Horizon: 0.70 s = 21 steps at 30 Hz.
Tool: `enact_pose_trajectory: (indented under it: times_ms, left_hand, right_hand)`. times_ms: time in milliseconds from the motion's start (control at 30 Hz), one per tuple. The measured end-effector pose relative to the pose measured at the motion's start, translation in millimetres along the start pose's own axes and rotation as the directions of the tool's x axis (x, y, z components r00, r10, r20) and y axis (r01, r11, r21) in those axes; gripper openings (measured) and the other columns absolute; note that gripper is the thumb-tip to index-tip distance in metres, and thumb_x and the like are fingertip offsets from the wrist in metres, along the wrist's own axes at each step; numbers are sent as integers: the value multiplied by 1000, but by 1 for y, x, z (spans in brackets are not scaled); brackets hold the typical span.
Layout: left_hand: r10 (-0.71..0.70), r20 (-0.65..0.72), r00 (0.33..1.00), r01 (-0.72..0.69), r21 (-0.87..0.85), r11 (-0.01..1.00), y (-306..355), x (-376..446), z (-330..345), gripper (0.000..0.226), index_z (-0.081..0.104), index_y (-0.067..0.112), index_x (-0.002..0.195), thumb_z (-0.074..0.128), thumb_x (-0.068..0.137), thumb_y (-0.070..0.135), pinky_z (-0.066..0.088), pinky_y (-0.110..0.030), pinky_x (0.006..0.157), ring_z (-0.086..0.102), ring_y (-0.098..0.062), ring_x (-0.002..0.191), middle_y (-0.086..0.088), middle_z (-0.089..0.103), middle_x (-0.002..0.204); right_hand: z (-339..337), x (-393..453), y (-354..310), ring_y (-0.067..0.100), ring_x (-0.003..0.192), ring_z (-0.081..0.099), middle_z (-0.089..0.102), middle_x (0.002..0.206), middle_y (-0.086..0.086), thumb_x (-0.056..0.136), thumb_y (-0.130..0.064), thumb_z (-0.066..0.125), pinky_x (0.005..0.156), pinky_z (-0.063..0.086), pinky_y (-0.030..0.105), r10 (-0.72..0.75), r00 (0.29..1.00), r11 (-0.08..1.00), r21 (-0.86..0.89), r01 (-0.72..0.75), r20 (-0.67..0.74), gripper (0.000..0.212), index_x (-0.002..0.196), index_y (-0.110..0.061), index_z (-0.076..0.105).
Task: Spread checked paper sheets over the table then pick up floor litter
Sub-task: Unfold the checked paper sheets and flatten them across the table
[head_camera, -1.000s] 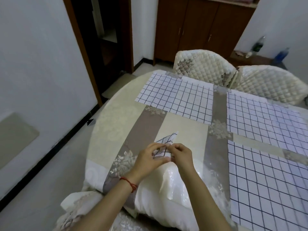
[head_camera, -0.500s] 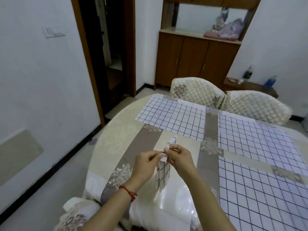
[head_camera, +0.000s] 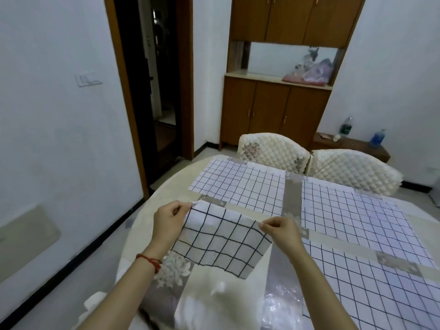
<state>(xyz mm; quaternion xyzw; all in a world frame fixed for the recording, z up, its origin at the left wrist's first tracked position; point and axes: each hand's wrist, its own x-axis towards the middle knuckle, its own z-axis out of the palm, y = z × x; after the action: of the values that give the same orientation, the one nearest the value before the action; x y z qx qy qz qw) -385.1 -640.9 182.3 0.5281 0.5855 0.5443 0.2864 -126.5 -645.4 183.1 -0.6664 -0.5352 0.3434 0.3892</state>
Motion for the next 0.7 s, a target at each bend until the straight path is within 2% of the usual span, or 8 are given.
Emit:
enact_pose_trajectory:
  times_ms: [67,100,200,267,367,467,600,700]
  left_hand:
    - [32,12,999,-32,6,999,5,1,-1,30,63,-1,65,62,86,21,37,-27,58,45,-10,58,-23,58,62]
    - [46,22,999,-46,1,999,10,0,1,32,62,-1,63,63,85,22,36,-22,54,41,-6,54,-16,52,56]
    - [61,68,996,-57,-51,997,26,-6,12,31,62,3,60,65,83,24,30,-10,46,34,-2,47,4,44,50]
    - [70,113,991,-60,-90,994,37,-10,20,27,65,12,58,65,83,23,33,-10,49,38,-4,49,1,46,52]
    - [107,204,973,-99,-52,994,50,-15,24,25,68,8,69,62,85,27,47,-31,64,50,-21,63,-27,59,69]
    - [184,283,941,-195,8,981,62,-17,17,24,67,4,73,61,85,24,50,-47,75,59,-37,77,-25,65,79]
    - [233,448,863,-312,110,944,77,-17,6,16,69,18,71,63,85,22,48,-31,70,60,-14,69,7,67,68]
    - [258,535,804,-387,142,911,86,-16,4,12,71,19,78,62,85,23,47,-29,67,61,-14,69,5,67,70]
  right_hand:
    - [-5,2,-1,10,67,57,62,65,-6,83,-19,67,51,37,12,-35,999,997,-71,32,-41,11,74,-12,68]
    - [-6,2,-2,14,73,59,63,70,-4,84,-19,65,55,39,14,-60,996,993,-102,53,-68,10,80,-11,68]
    - [-1,-1,-3,19,104,56,62,106,2,86,-28,62,83,45,30,-166,976,961,-246,127,-144,26,108,-14,65]
    - [5,-5,-6,17,114,52,59,119,0,85,-35,63,95,41,32,-234,966,948,-248,201,-112,37,117,-17,60]
    - [12,-9,-11,11,119,48,56,127,-5,83,-37,65,96,33,23,-271,963,951,-151,270,13,43,122,-21,56]
    - [11,-12,-14,1,119,40,50,132,-13,82,-35,66,98,28,21,-320,941,942,-69,328,115,45,125,-32,52]
    - [9,-13,-31,-4,127,33,44,137,-21,78,-25,70,105,26,22,-378,888,923,29,385,262,53,124,-43,49]
    - [13,-16,-48,-17,106,49,60,107,-37,73,-22,71,88,33,0,-404,840,911,72,407,363,45,99,-56,58]
